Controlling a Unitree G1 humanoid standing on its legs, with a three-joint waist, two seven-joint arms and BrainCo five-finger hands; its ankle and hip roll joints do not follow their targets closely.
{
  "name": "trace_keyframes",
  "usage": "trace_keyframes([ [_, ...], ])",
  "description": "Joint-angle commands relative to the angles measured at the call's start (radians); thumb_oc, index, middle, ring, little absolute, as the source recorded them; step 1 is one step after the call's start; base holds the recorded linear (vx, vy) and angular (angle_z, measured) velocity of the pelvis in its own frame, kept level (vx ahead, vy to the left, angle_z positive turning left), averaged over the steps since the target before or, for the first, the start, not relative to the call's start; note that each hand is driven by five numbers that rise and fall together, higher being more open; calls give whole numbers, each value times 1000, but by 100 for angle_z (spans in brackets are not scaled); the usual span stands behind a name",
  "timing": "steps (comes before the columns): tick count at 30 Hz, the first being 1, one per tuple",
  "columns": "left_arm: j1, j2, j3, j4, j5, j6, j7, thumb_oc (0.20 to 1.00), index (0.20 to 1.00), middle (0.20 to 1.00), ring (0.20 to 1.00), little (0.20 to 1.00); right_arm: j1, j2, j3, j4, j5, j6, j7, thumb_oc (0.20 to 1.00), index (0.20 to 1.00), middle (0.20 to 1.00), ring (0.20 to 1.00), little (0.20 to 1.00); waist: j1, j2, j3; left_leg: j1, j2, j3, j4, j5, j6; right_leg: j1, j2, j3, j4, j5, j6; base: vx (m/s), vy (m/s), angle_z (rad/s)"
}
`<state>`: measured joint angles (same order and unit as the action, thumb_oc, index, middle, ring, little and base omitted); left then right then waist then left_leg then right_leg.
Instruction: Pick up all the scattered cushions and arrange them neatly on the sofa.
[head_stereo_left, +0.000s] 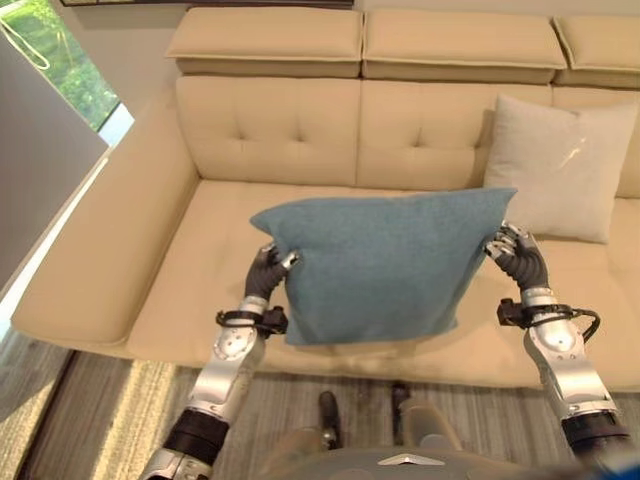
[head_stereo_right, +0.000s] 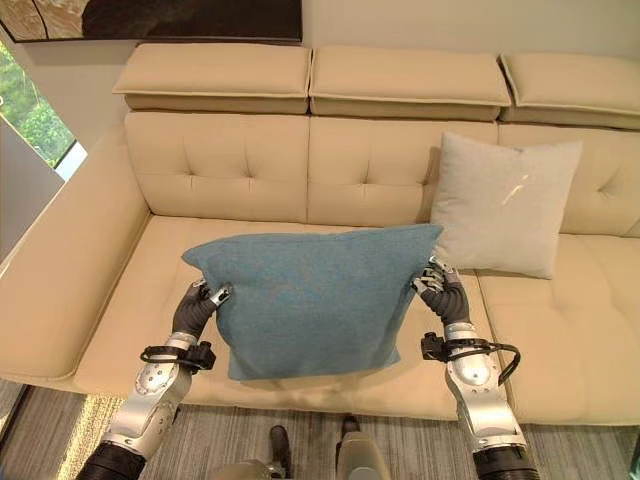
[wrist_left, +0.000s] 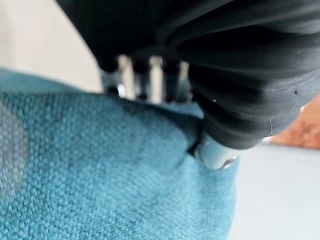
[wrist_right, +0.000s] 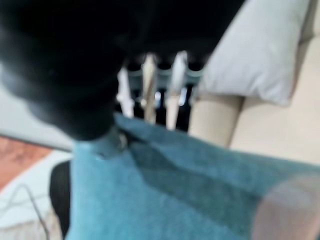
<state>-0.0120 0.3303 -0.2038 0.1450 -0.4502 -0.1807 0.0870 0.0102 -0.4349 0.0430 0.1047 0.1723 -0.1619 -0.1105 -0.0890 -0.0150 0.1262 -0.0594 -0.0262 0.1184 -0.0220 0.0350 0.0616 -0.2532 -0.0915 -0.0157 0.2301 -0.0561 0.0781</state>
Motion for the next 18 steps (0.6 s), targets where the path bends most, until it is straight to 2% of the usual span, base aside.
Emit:
trace_keyframes([
  [1,-44,-20,-12,-87,-6,-83,-48,200,200,200,200,200,-59,5,-50,-49,19,-83,3,200,200,200,200,200,-2,-63,-52,12,15,2,124,-153,-69,126,37,27,-154,47,38,122,-152,54],
  [2,-50,-23,-18,-83,-9,-84,-56,200,200,200,200,200,-47,-1,-71,-52,20,-89,-1,200,200,200,200,200,-7,-70,-52,3,24,24,165,-155,-89,138,28,12,-161,49,31,71,-187,32],
  [3,-59,-25,-33,-79,-21,-80,-66,200,200,200,200,200,-31,-12,-94,-55,31,-91,-14,200,200,200,200,200,-20,-88,-41,-88,78,56,362,-116,-128,160,19,-18,-173,47,9,20,-193,73],
  [4,-61,-26,-34,-74,-17,-79,-60,200,200,200,200,200,-31,-23,-89,-57,29,-93,-23,200,200,200,200,200,-16,-93,-32,-141,96,30,446,-105,-137,184,24,-35,-181,37,-5,1,-141,84],
  [7,-60,-32,-30,-75,-20,-77,-56,200,200,200,200,200,-24,-39,-100,-62,24,-89,-26,200,200,200,200,200,-14,-101,-47,-136,156,12,338,-106,-135,202,3,-45,-186,18,6,93,72,53],
  [10,-77,-32,-37,-88,-17,-89,-35,200,200,200,200,200,-35,-44,-97,-57,30,-90,-35,200,200,200,200,200,-4,-83,-55,-117,164,-92,196,-69,-153,207,4,-26,-180,-5,16,122,158,-2],
  [11,-83,-34,-39,-90,-15,-91,-29,200,200,200,200,200,-41,-45,-94,-55,30,-90,-35,200,200,200,200,200,0,-77,-54,-113,149,-129,187,-67,-164,205,0,-16,-175,-4,19,70,130,-8],
  [12,-84,-34,-39,-90,-15,-91,-29,200,200,200,200,200,-42,-46,-94,-54,30,-90,-36,200,200,200,200,200,-1,-77,-53,-112,149,-130,187,-67,-164,206,0,-17,-174,-5,19,84,174,-12],
  [14,-105,-30,-52,-98,-14,-98,-27,200,200,200,200,200,-52,-43,-87,-48,15,-86,-26,200,200,200,200,200,-11,-55,-60,-79,129,-129,154,-83,-160,207,-31,-1,-171,9,38,112,305,-45],
  [18,-127,-12,-49,-106,-6,-105,-34,200,200,200,200,200,-66,-34,-93,-49,8,-88,-26,200,200,200,200,200,-6,-55,-58,-74,111,-89,159,-109,-141,191,-69,19,-184,34,63,16,234,-50],
])
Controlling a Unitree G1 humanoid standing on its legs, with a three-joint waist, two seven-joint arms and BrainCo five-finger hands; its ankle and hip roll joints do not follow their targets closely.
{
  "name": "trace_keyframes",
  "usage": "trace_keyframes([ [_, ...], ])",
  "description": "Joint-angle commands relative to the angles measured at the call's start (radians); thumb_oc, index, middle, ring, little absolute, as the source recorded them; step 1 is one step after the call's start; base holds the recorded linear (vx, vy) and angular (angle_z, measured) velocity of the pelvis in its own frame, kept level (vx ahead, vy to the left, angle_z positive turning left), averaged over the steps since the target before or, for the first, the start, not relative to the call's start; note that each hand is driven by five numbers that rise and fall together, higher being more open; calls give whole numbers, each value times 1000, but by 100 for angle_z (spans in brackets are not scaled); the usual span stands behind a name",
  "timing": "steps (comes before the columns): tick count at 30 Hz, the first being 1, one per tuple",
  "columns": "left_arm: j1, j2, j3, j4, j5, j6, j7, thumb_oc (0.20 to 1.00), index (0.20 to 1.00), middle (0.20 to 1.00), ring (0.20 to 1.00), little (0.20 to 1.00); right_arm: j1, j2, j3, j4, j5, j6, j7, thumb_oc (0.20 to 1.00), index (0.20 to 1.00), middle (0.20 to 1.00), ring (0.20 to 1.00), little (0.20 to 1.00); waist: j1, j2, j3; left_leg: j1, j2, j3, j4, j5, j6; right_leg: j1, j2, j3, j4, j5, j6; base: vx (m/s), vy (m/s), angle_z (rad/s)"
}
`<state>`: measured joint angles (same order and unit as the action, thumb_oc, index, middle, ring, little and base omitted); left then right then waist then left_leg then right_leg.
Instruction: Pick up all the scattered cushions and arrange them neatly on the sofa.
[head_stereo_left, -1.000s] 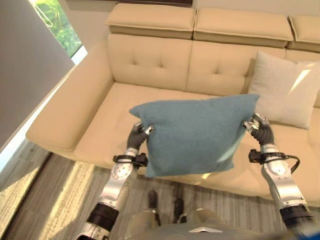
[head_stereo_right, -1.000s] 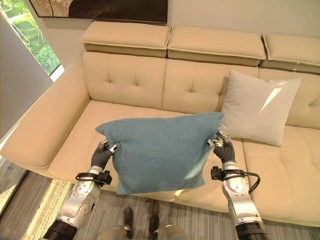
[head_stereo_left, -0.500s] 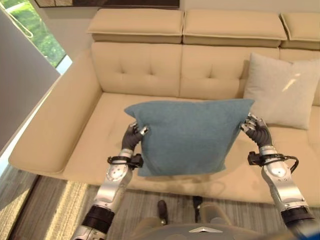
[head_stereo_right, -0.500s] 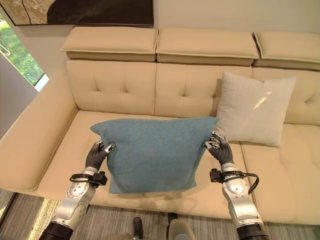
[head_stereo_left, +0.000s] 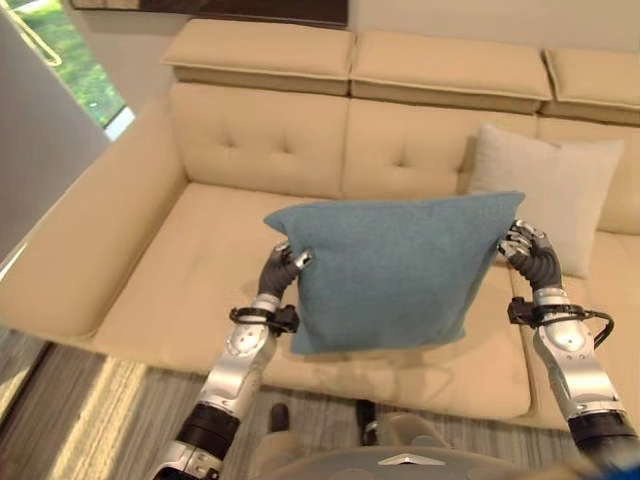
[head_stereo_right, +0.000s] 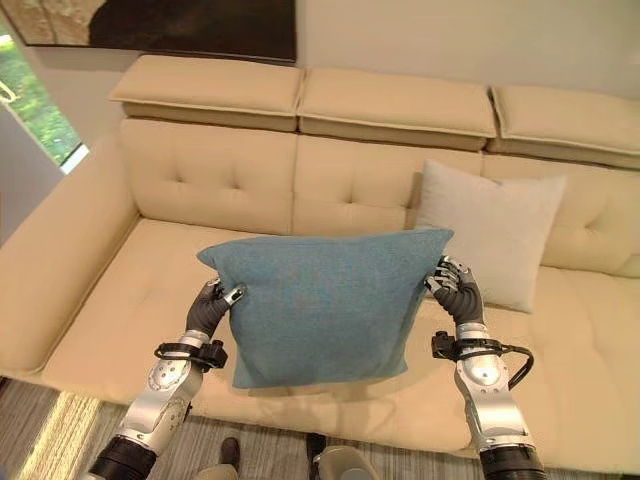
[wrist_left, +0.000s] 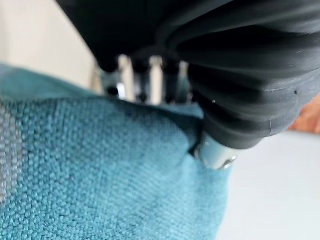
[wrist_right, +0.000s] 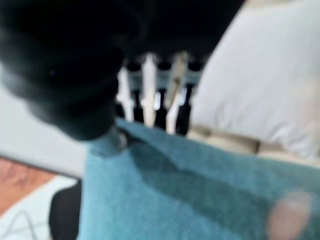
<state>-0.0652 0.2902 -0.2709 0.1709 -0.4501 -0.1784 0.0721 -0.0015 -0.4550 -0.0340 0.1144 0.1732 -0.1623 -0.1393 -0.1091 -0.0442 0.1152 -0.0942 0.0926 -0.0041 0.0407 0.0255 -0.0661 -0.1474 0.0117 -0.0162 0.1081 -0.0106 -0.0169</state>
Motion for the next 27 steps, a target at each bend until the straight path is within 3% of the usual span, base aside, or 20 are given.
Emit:
trace_keyframes([
  [1,-87,37,23,-134,-6,-113,-20,200,200,200,200,200,-66,-6,-16,-59,8,-89,2,200,200,200,200,200,17,-28,-47,-51,-18,59,111,-110,-4,72,-194,22,-71,8,170,-41,194,-26],
  [7,-84,50,38,-132,4,-113,-18,200,200,200,200,200,-76,12,-14,-57,3,-84,9,200,200,200,200,200,19,-36,-44,-54,-46,117,101,-128,16,31,-235,20,-81,66,213,-33,155,-25],
  [8,-66,63,55,-142,3,-111,-19,200,200,200,200,200,-86,23,0,-56,4,-84,14,200,200,200,200,200,31,-35,-38,-48,-47,146,88,-125,22,11,-246,-10,-76,86,222,-69,160,-84],
  [9,-50,75,73,-149,-5,-110,-18,200,200,200,200,200,-104,32,24,-49,7,-87,17,200,200,200,200,200,57,-25,-30,-31,-34,182,72,-126,26,11,-254,-101,-60,69,206,-46,146,-96],
  [11,-42,74,75,-147,-7,-109,-18,200,200,200,200,200,-106,35,32,-49,6,-88,20,200,200,200,200,200,61,-22,-31,-24,-36,190,53,-116,29,5,-252,-137,-40,63,200,11,71,-87],
  [12,-34,71,72,-143,-9,-105,-20,200,200,200,200,200,-100,34,40,-48,3,-84,28,200,200,200,200,200,58,-22,-28,-10,-41,190,46,-117,33,4,-226,-130,-17,41,192,85,89,-40],
  [13,-17,64,76,-137,-7,-102,-21,200,200,200,200,200,-94,24,49,-42,2,-80,36,200,200,200,200,200,55,-23,-23,18,-58,187,25,-108,42,-14,-151,-103,22,10,175,77,89,-7],
  [14,-18,64,76,-137,-7,-101,-21,200,200,200,200,200,-95,24,49,-42,2,-80,36,200,200,200,200,200,56,-24,-25,15,-59,188,23,-103,42,-17,-151,-102,21,13,175,73,19,-6],
  [15,-1,62,85,-139,-5,-97,-30,200,200,200,200,200,-92,19,58,-43,-4,-77,41,200,200,200,200,200,63,-22,-24,30,-61,199,10,-103,38,-8,-141,-160,12,-12,154,66,-76,-8],
  [17,-5,57,79,-134,-5,-94,-38,200,200,200,200,200,-85,15,52,-43,-4,-77,40,200,200,200,200,200,56,-23,-23,32,-65,190,20,-108,35,9,-133,-150,-1,-23,145,75,-77,-3],
  [18,1,45,76,-129,-6,-94,-41,200,200,200,200,200,-71,14,44,-41,-7,-74,42,200,200,200,200,200,44,-28,-26,32,-64,182,34,-113,29,19,-110,-106,-10,-26,135,122,-137,17],
  [20,-5,32,63,-126,-18,-92,-55,200,200,200,200,200,-49,-7,9,-58,-1,-81,31,200,200,200,200,200,35,-43,-9,-38,-17,206,241,-95,-27,64,-117,-115,-41,-24,109,111,-205,48],
  [22,-6,26,62,-126,-23,-92,-47,200,200,200,200,200,-48,-23,10,-68,1,-83,22,200,200,200,200,200,37,-48,0,-117,5,173,367,-39,-49,75,-116,-129,-55,-28,91,8,-93,59],
  [23,-6,26,62,-126,-23,-92,-47,200,200,200,200,200,-48,-24,10,-68,1,-83,21,200,200,200,200,200,35,-46,0,-122,7,169,374,-41,-50,75,-114,-132,-55,-28,90,77,-10,58],
  [25,0,18,66,-128,-29,-88,-44,200,200,200,200,200,-40,-38,5,-81,-7,-78,24,200,200,200,200,200,28,-47,-14,-121,61,142,287,-62,-31,96,-130,-137,-56,-52,101,151,66,30],
  [27,1,18,66,-129,-27,-88,-39,200,200,200,200,200,-37,-42,5,-80,-8,-78,20,200,200,200,200,200,32,-47,-19,-106,75,124,223,-54,-30,102,-136,-131,-51,-63,106,193,156,7],
])
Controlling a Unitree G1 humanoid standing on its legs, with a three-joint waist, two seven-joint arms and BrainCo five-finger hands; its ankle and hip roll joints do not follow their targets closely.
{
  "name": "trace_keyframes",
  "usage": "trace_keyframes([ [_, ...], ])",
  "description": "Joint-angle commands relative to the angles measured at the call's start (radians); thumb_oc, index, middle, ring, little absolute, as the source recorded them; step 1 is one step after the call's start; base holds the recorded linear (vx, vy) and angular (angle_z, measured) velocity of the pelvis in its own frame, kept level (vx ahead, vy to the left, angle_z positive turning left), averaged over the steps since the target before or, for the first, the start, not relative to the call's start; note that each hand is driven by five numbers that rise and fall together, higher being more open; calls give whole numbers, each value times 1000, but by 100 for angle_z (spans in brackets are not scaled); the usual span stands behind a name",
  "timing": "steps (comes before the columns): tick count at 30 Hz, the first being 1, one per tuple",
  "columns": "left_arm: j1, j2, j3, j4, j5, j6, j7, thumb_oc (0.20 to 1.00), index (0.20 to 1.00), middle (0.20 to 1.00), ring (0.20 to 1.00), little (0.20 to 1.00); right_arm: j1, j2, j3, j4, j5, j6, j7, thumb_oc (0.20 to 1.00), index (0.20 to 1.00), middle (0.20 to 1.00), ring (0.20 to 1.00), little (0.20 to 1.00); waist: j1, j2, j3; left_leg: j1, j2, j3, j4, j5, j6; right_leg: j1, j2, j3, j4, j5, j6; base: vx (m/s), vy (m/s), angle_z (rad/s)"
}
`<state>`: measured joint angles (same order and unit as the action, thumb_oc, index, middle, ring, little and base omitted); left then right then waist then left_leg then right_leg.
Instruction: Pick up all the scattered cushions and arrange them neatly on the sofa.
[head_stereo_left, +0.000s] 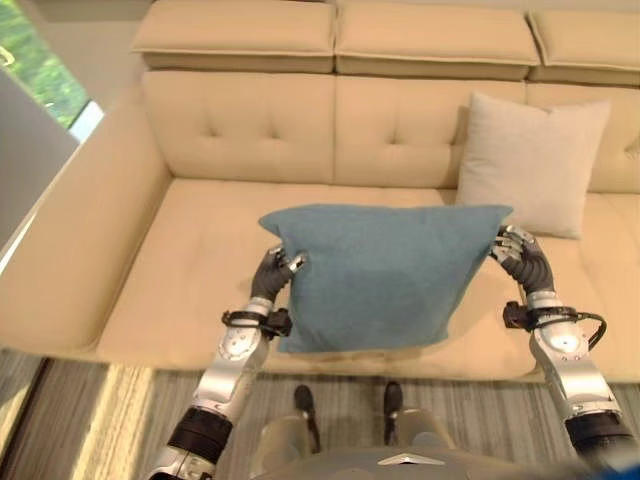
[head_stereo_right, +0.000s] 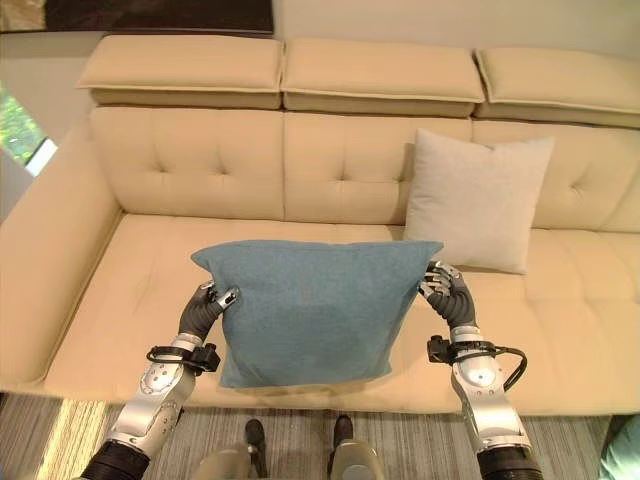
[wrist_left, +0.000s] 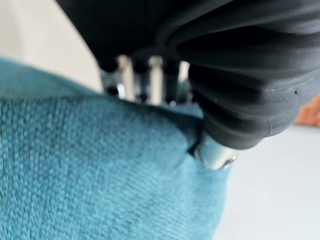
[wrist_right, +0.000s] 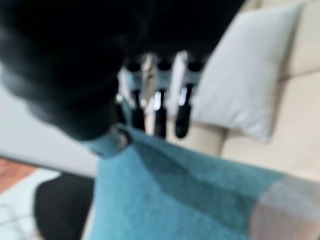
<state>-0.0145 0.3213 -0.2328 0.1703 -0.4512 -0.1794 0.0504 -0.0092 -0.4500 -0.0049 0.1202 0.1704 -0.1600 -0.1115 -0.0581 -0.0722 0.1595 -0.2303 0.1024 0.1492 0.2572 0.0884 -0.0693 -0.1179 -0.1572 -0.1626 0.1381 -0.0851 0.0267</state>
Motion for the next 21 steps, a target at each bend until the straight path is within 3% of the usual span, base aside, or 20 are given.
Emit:
trace_keyframes([
  [1,-68,-11,19,-131,-24,-91,0,200,200,200,200,200,-31,-59,-26,-81,0,-81,-16,200,200,200,200,200,-17,-5,-69,33,110,-85,-115,-51,-52,81,30,32,-69,-13,74,271,277,2],
  [2,-79,-10,14,-130,-23,-93,9,200,200,200,200,200,-34,-63,-29,-77,6,-80,-22,200,200,200,200,200,-15,0,-66,21,121,-113,-135,-27,-62,88,26,43,-63,-25,77,196,225,-1],
  [3,-80,-11,14,-129,-23,-93,9,200,200,200,200,200,-34,-64,-30,-77,6,-80,-22,200,200,200,200,200,-16,1,-66,21,121,-114,-136,-26,-62,88,26,42,-61,-26,77,144,245,-13],
  [4,-97,-12,8,-134,-29,-105,21,200,200,200,200,200,-47,-72,-21,-73,7,-81,-25,200,200,200,200,200,-13,11,-62,17,127,-178,-137,-28,-86,87,12,72,-51,-30,85,165,292,-28],
  [5,-104,-13,2,-139,-31,-107,17,200,200,200,200,200,-45,-75,-25,-76,3,-81,-22,200,200,200,200,200,-17,19,-64,21,126,-189,-135,-34,-94,95,2,78,-50,-29,92,165,294,-41],
  [9,-123,-8,-18,-143,-36,-109,2,200,200,200,200,200,-38,-72,-48,-82,5,-82,-18,200,200,200,200,200,-24,34,-74,41,102,-168,-115,-91,-95,123,-51,92,-78,-4,122,161,370,-60],
  [10,-142,-1,-25,-140,-33,-111,-2,200,200,200,200,200,-37,-58,-70,-85,11,-87,-25,200,200,200,200,200,-31,28,-74,22,74,-140,-60,-132,-85,120,-101,91,-95,41,142,44,364,-3],
  [12,-149,9,-26,-141,-30,-112,-4,200,200,200,200,200,-42,-48,-74,-85,10,-86,-26,200,200,200,200,200,-29,23,-76,12,60,-123,-36,-157,-71,107,-121,102,-105,63,151,3,338,-2],
  [13,-153,33,-8,-146,-19,-115,-1,200,200,200,200,200,-64,-33,-74,-78,10,-90,-31,200,200,200,200,200,-32,13,-69,7,47,-81,-15,-188,-49,64,-153,116,-114,141,169,-127,383,-43],
  [14,-144,64,23,-159,-16,-124,1,200,200,200,200,200,-99,-8,-55,-76,17,-94,-30,200,200,200,200,200,-9,13,-68,1,53,-10,0,-209,-32,16,-184,64,-130,205,178,-125,379,-63],
  [16,-133,74,35,-162,-14,-124,-2,200,200,200,200,200,-107,5,-47,-69,16,-95,-26,200,200,200,200,200,-4,15,-74,23,52,20,-18,-217,-22,12,-169,45,-127,189,173,18,239,-128],
  [18,-123,67,41,-156,-12,-124,2,200,200,200,200,200,-95,6,-42,-62,17,-91,-17,200,200,200,200,200,-11,14,-76,49,26,23,-37,-215,-4,-3,-122,76,-99,158,165,86,186,-72],
  [19,-123,67,41,-156,-12,-124,2,200,200,200,200,200,-96,6,-42,-62,17,-91,-17,200,200,200,200,200,-11,12,-78,47,24,23,-41,-209,-3,-7,-124,78,-99,161,165,36,126,-2],
  [20,-117,68,56,-161,-6,-123,9,200,200,200,200,200,-102,5,-31,-62,12,-89,-13,200,200,200,200,200,4,9,-80,63,8,37,-60,-207,4,-8,-110,35,-97,154,163,5,67,5],
  [21,-116,69,57,-162,-6,-122,9,200,200,200,200,200,-103,5,-31,-61,12,-89,-13,200,200,200,200,200,2,9,-80,64,7,36,-62,-205,4,-7,-110,34,-97,153,163,39,55,-5],
])
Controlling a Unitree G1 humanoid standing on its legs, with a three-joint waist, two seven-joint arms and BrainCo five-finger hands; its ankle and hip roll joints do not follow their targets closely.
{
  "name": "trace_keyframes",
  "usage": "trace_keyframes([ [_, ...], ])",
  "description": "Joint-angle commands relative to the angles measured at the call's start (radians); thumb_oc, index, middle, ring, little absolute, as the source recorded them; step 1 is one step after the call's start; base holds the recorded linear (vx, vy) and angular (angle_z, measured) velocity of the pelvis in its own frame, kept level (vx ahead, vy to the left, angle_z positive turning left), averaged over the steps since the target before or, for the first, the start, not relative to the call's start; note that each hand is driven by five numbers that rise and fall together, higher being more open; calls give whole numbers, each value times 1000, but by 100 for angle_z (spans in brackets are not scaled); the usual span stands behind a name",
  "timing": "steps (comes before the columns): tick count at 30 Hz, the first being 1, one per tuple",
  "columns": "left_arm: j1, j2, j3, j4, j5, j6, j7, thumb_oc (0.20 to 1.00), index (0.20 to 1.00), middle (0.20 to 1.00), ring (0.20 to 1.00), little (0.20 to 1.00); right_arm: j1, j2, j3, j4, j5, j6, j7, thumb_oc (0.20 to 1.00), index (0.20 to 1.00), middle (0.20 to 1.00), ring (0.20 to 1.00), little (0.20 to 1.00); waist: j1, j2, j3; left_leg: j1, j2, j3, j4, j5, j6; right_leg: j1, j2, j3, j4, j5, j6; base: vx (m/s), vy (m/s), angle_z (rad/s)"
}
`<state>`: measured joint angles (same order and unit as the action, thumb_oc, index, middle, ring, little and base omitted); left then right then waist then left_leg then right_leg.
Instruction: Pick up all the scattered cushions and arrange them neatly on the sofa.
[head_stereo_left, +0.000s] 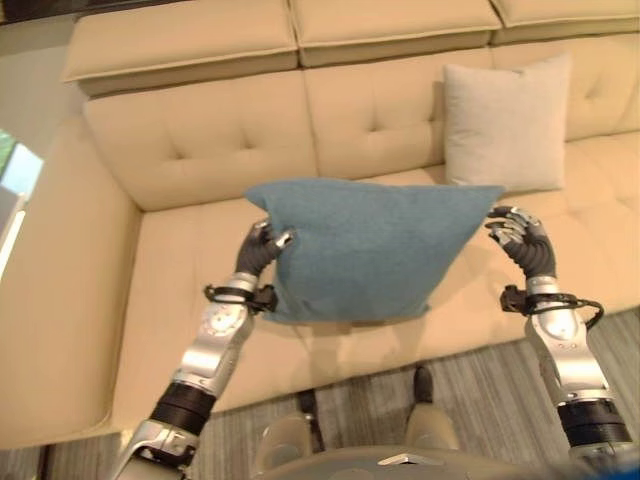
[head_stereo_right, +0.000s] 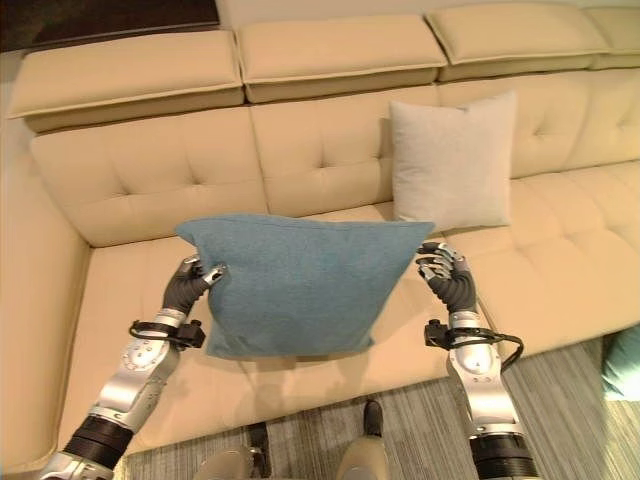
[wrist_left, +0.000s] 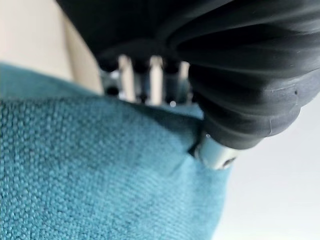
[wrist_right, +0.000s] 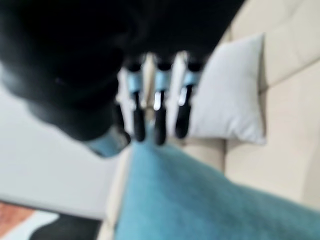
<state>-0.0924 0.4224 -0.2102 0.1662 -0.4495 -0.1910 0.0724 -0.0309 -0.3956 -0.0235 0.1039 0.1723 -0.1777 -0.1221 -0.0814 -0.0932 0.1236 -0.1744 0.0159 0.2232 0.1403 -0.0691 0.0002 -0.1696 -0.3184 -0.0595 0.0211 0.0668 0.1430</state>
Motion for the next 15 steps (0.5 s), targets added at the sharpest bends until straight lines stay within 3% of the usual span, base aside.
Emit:
trace_keyframes([
  [1,-45,-35,35,-162,-3,-113,-9,200,200,200,200,200,-89,-52,2,-46,7,-68,2,200,200,200,200,200,31,24,-45,11,84,-35,48,-44,-66,55,52,-103,3,-10,46,28,-12,-17],
  [4,-39,-55,45,-174,-3,-115,-4,200,200,200,200,200,-102,-63,25,-50,-12,-66,6,200,200,200,200,200,37,19,-45,17,84,-42,31,-37,-70,56,72,-80,-7,-25,41,65,-47,12],
  [10,-54,-73,36,-185,-5,-116,13,200,200,200,200,200,-144,-64,78,-77,-20,-61,19,200,200,200,200,200,41,16,-34,-12,97,-76,-10,-2,-86,36,85,-96,-19,-34,30,14,-104,12],
  [15,-174,-78,-1,-153,14,-133,79,200,200,200,200,200,-312,-59,188,-82,-41,-63,-20,200,200,200,200,200,56,22,1,-88,104,-114,-35,38,-106,-29,100,-108,-20,-38,16,-79,-74,26],
])
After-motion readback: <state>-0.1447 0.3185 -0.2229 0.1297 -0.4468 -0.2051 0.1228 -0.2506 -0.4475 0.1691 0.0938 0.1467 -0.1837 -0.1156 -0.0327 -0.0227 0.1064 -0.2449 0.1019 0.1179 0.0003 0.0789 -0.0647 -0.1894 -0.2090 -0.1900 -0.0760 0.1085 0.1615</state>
